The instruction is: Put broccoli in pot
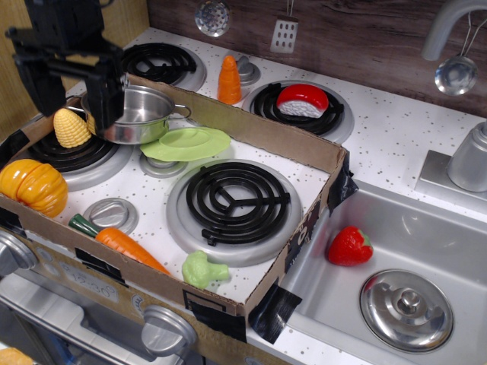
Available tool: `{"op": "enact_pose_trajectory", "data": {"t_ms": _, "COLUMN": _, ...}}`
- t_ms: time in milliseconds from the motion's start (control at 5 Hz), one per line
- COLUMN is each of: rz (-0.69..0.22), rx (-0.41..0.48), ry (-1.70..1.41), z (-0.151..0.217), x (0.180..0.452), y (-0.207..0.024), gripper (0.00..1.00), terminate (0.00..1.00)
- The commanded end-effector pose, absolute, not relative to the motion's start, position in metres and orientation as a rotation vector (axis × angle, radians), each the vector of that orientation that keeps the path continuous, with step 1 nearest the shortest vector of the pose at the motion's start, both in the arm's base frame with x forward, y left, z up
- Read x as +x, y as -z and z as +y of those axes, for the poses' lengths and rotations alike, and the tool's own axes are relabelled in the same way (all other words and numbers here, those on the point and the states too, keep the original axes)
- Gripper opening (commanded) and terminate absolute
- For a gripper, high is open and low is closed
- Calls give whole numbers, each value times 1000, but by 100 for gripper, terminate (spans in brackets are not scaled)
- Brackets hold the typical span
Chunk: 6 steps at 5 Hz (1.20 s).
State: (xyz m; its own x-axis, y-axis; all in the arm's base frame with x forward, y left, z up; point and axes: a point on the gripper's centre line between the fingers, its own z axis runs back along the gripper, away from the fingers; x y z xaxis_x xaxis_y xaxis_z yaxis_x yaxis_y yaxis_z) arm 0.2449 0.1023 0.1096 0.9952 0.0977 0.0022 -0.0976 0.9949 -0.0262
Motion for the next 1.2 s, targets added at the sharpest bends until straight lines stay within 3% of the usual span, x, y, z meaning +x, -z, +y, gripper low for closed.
{"op": "enact_pose_trajectory", "data": {"t_ms": 0, "rz": -76, "rx": 12, "ry": -10, "z": 82, "x": 262, "y": -129, "gripper": 100, "terminate": 0}}
{"op": "enact_pose_trajectory", "data": {"t_ms": 400, "rz": -63, "rx": 20, "ry": -11, "z": 53, "x": 260, "y": -142, "gripper": 100, "terminate": 0}}
{"op": "enact_pose_trajectory", "data": {"t_ms": 1000, "rz": -94, "rx": -22, "ry": -55, "z": 13, "x": 241, "y": -102, "gripper": 100, "terminate": 0}}
